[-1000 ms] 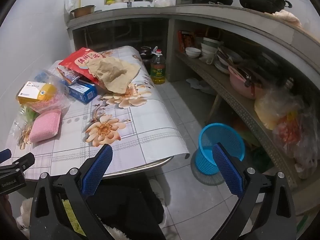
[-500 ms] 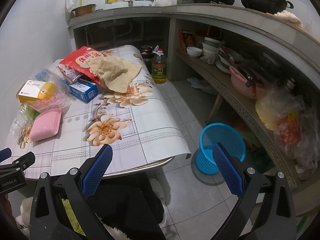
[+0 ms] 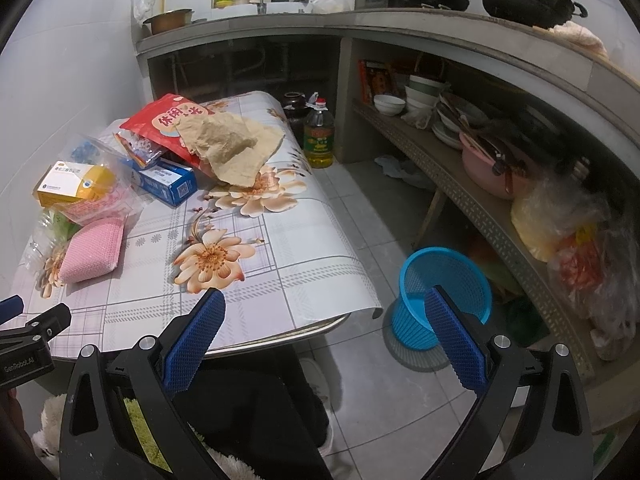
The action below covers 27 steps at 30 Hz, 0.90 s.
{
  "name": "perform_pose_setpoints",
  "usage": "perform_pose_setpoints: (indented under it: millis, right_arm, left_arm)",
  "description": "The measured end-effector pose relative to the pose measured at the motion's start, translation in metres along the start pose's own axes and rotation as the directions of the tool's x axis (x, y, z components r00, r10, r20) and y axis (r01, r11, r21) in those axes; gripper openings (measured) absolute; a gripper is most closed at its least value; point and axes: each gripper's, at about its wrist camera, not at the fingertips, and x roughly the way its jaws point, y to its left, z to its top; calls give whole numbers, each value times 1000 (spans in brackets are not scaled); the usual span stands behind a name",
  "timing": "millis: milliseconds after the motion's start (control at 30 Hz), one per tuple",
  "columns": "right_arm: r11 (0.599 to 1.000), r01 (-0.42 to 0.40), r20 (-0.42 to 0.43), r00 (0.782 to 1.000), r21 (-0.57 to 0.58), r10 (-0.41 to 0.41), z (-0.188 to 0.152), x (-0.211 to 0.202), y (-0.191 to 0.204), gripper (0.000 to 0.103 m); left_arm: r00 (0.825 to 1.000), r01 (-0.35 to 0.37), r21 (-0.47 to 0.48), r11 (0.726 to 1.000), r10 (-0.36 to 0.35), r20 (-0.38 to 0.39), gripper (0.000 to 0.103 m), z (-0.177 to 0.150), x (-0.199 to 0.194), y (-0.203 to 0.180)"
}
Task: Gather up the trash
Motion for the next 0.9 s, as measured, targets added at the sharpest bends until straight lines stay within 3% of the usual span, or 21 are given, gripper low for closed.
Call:
perform_pose_setpoints:
  millis: [900]
  right_arm:
    - [1000,-4,-9,1000,3,4,1,1,0,95]
  left_arm:
    - [1000,-2,0,1000,2,-2,97,-1,0,1]
